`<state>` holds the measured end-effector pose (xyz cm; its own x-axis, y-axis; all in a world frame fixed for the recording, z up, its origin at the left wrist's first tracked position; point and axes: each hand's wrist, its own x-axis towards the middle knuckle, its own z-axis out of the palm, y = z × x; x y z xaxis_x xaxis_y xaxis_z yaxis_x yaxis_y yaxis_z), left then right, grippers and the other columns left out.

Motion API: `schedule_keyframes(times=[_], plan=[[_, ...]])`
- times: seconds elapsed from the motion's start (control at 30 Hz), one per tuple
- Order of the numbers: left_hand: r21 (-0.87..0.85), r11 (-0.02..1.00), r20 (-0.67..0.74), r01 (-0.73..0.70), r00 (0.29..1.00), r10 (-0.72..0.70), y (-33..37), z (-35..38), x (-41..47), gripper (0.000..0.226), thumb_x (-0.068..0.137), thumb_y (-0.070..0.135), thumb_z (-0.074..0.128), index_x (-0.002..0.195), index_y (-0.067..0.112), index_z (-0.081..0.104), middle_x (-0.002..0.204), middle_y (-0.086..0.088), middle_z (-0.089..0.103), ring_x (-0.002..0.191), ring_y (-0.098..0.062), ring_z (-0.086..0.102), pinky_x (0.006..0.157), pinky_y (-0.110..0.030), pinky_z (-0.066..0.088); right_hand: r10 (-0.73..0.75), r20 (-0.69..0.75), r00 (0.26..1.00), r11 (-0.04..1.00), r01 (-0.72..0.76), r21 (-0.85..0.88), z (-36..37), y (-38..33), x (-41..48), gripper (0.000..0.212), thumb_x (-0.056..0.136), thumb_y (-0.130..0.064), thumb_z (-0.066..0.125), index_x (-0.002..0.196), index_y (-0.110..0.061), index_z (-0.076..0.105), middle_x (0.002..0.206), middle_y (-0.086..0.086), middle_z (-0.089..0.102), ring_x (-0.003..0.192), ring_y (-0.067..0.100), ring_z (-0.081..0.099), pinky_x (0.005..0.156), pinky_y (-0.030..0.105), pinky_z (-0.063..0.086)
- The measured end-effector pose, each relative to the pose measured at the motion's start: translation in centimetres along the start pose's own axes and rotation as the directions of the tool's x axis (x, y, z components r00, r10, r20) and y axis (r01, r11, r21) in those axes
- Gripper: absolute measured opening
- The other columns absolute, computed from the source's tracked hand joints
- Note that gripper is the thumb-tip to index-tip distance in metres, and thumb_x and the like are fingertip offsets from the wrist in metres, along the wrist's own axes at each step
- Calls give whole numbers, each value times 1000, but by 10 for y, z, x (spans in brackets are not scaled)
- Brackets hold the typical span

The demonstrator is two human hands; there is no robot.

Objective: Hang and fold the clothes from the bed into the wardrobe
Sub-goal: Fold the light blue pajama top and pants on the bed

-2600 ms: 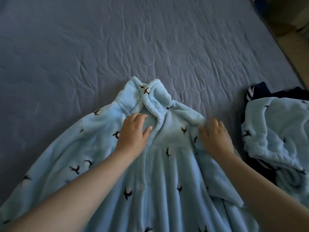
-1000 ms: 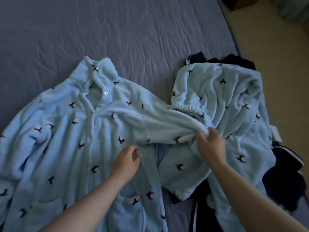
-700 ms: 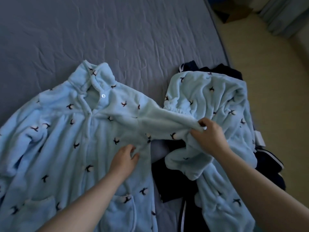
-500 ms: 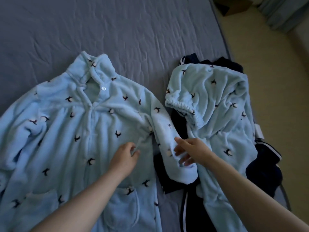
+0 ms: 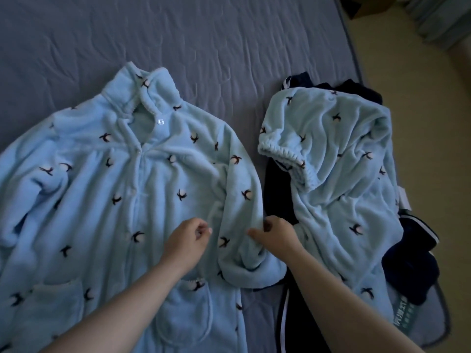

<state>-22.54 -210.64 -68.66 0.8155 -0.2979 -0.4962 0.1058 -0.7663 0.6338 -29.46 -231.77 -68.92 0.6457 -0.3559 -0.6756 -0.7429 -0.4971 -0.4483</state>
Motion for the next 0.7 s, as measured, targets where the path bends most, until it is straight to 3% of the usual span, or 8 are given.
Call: schedule_keyframes(times=[0.1,0.17,0.27,0.43,0.5,0.57,0.63,0.7], plan=[[-35,999,-32,41,999,-42,0,12,0,13,93,29,57,98,19,64,96,5,65,84,-6,57,72,-23,41,-97,13,995,995,97,-24,5,-5,-5,32,89,-28,60,65,-16,42,61,-2,47,55,12,45,49,27,35],[-30,998,-21,49,999,-49,3,20,-3,16,94,29,55,100,18,64,96,3,65,85,-9,58,70,-23,41,-140,-158,978,988,147,37,-10,-4,-13,27,93,-25,51,69,-17,42,62,-3,47,59,16,46,53,30,32],[-96,995,-10,38,999,-39,16,24,-2,20,96,28,52,103,15,65,96,2,65,87,-12,59,72,-24,42,-55,-486,872,982,134,130,-66,0,-17,24,91,-30,46,72,-16,47,62,-4,49,60,17,47,53,31,29],[-104,995,-84,-3,996,-6,52,22,18,15,95,23,53,90,14,63,82,-1,65,80,-19,61,66,-27,40,-43,-607,794,974,-102,-202,-165,23,6,25,88,-37,53,84,-12,55,68,3,54,68,29,51,52,31,29],[-91,996,-95,-7,995,-2,66,26,26,12,94,24,55,89,17,62,80,0,64,78,-18,60,64,-26,36,-61,-555,829,941,-138,-308,-178,33,15,36,89,-42,55,113,-16,56,91,9,64,84,32,58,61,33,36],[-95,995,-97,-5,995,-4,79,32,33,12,94,24,56,95,16,64,86,2,64,79,-12,58,66,-23,37,-9,-375,927,940,-120,-319,-179,45,21,56,87,-51,58,129,-16,48,115,11,63,103,32,59,70,33,40],[-94,996,-79,-9,997,2,86,39,37,15,93,24,56,101,15,64,92,4,63,83,-8,57,67,-17,38,86,-183,979,929,-146,-340,-171,58,22,67,82,-60,61,131,-15,46,120,9,60,108,31,57,77,35,44],[-85,996,-57,-4,998,-1,89,46,38,17,93,24,57,105,14,64,97,3,63,87,-9,58,74,-20,41,97,-159,982,911,-152,-382,-165,72,19,55,82,-55,63,117,-15,53,109,7,63,99,29,59,80,39,49]])
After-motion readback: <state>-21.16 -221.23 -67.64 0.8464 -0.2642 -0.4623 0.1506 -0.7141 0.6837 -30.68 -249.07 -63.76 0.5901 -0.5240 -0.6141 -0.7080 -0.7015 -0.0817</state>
